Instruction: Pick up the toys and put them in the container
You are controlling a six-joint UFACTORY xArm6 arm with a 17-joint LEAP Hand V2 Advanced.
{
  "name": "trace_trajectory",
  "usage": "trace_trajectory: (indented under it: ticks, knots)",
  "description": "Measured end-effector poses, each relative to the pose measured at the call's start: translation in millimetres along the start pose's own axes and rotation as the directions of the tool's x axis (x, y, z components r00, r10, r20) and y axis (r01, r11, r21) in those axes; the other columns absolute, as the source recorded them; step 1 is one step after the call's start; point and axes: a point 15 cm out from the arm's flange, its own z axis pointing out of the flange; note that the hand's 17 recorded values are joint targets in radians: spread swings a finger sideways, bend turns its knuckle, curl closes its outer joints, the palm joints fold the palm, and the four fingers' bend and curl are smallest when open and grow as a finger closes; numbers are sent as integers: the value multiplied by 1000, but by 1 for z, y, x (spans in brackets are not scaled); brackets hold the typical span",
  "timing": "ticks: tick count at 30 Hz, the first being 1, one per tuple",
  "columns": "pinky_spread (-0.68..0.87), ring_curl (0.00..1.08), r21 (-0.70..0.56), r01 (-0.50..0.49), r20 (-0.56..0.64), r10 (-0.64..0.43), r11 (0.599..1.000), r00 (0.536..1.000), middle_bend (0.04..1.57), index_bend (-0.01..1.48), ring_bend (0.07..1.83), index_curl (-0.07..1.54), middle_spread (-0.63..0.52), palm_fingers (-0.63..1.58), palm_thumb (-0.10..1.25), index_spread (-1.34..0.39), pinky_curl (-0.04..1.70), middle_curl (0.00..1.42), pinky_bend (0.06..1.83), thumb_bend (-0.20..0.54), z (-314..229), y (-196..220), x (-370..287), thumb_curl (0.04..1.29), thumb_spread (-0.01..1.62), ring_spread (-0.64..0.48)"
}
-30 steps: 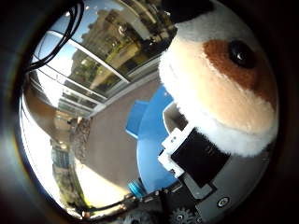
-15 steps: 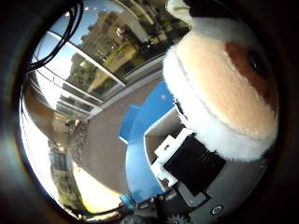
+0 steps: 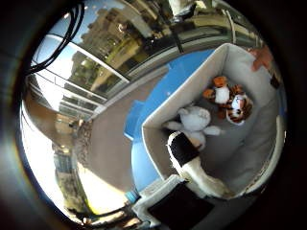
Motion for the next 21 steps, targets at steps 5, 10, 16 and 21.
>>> trace_trajectory:
  ticks: [5, 10, 16, 21]
  knots:
    - [520, 309, -30, -17, -9, 17, 999, 1000, 192, 148, 615, 558, 32, 5, 467, -497, 502, 377, 1010, -33, -55, 30, 29, 404, 1114, 289]
    - [527, 298, -69, -47, -25, 46, 996, 999, 184, 166, 580, 477, 34, 44, 472, -457, 459, 364, 970, -31, -109, 76, 71, 378, 1117, 288]
    - [524, 291, -94, -87, -55, 82, 992, 995, 179, 184, 548, 422, 32, 100, 477, -426, 415, 351, 915, -30, -143, 121, 124, 359, 1118, 286]
    - [520, 288, -127, -136, -67, 128, 983, 990, 173, 191, 520, 397, 26, 139, 479, -407, 383, 341, 881, -30, -146, 159, 172, 349, 1117, 286]
